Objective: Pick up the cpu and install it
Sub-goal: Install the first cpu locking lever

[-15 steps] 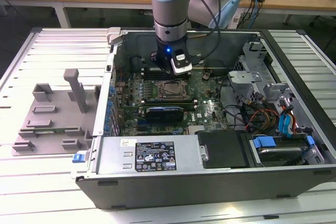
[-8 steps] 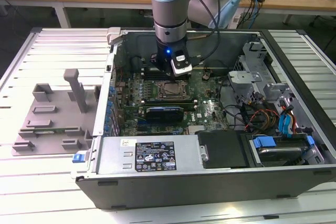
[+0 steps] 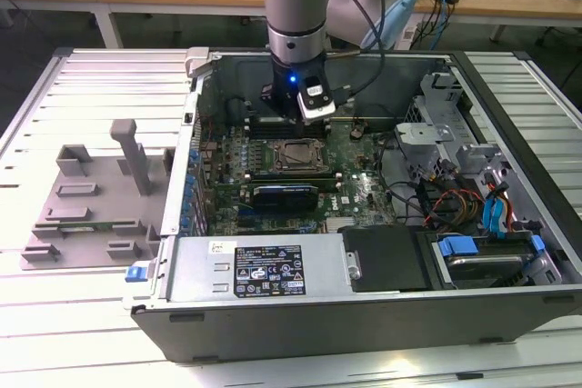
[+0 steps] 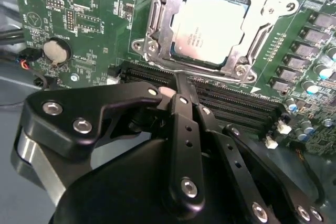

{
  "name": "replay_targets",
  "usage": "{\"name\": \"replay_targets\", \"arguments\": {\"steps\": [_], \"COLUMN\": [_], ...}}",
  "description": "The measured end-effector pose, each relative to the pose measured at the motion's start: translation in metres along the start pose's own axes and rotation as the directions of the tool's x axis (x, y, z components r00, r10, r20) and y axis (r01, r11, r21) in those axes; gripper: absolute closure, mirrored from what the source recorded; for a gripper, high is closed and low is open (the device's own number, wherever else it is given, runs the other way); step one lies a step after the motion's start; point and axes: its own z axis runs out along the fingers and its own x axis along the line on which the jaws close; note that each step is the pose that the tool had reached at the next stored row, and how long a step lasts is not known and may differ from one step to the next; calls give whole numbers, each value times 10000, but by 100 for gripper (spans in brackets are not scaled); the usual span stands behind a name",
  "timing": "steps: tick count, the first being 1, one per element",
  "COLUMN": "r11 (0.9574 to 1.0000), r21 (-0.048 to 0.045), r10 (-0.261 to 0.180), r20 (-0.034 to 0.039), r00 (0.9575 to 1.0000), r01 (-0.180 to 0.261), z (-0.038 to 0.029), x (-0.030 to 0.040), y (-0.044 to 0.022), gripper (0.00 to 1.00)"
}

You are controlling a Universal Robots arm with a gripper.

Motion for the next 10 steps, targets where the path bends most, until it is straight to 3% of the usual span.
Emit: {"name": "replay_targets", "arguments": {"steps": [5,10], "r11": [9993,9982], "r21": [375,597], "r10": [-48,-79], "r20": [104,168], "r00": [9999,9998], "r01": [45,69], "z": [-14,-37], "x": [-25,-85], "y": [-81,-279], "gripper": [89,89]}}
